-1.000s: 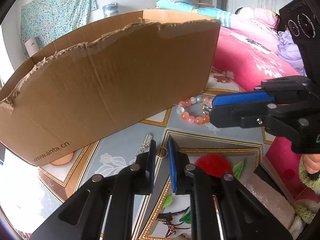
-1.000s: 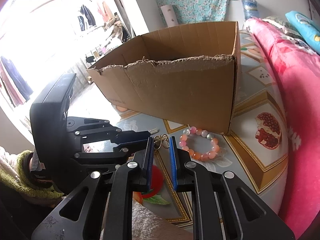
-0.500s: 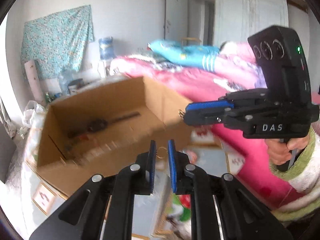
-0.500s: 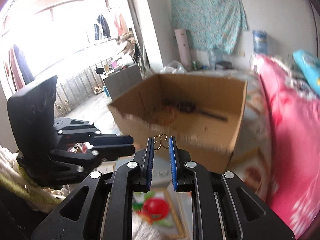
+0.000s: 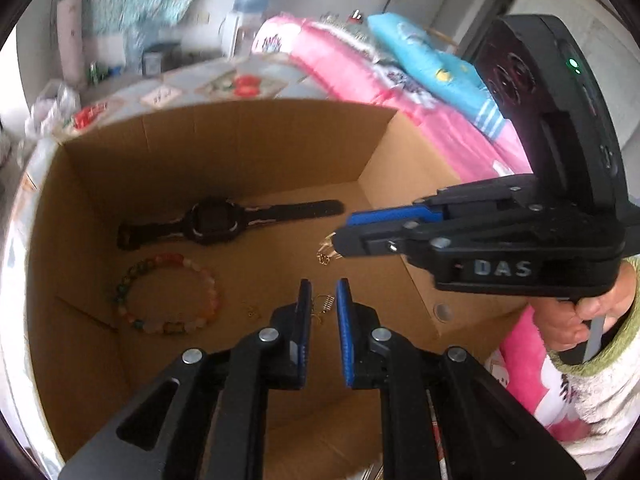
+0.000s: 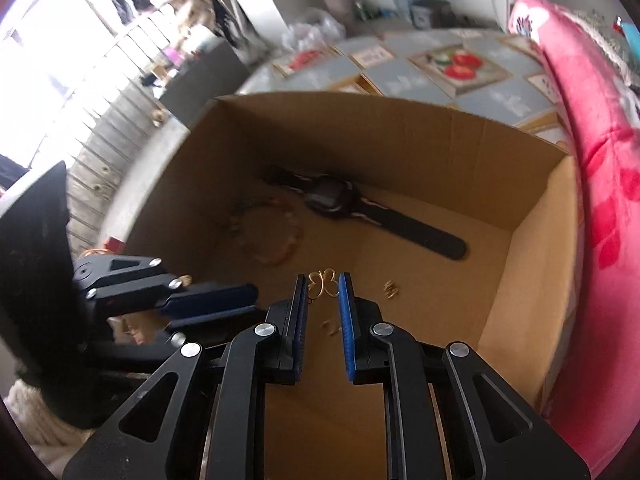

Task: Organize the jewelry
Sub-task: 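Carry both items into the box and open both tools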

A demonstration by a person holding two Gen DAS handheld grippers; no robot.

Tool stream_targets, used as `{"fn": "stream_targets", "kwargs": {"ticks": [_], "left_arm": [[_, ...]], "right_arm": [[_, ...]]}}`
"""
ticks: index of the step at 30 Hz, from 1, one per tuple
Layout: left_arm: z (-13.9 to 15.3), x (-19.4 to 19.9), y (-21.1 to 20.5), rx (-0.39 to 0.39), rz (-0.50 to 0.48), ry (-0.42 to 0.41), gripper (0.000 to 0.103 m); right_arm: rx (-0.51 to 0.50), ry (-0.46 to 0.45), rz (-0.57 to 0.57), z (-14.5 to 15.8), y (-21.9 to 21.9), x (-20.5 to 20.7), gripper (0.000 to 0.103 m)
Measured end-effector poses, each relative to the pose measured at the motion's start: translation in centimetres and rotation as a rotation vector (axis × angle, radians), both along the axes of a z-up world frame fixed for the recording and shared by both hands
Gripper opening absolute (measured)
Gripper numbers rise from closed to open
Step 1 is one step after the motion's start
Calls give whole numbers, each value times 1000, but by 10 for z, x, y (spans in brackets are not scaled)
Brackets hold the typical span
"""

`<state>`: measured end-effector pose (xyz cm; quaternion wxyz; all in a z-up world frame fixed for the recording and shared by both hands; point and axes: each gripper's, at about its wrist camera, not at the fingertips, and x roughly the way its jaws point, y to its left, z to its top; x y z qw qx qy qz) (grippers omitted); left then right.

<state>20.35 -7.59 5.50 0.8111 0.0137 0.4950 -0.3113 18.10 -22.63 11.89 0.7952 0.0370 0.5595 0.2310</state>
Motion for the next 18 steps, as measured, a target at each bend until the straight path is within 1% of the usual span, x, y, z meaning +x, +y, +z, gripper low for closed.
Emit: {"fn": "stream_targets", "kwargs": {"ticks": [2,4,6,9,11,14,15,18], "left_arm": [[-3,5,1,-8,20,11,28],[-1,6,3,-30,30,-3,32],[2,7,5,-45,37,-14,34],[7,8,7,-50,48,-38,34],[13,5,9,-49,52,-67,34],[25,-6,12,-53,55,-125,35],[30,-13,14,-54,52,-149,36],[43,-33,19,-62,39,-213,45]], "right_arm": [[5,10,-10,-5,-2,6,15],[11,6,-17,-8,-3,6,15],[14,-10,-25,-7,-6,1,15],[21,-42,-34,4,-9,-10,15],[26,-68,-41,10,-11,-8,15],[49,-118,-51,25,-17,-19,15],[63,-135,-54,30,-19,-23,15],[115,-207,-59,53,-30,-52,18]]}}
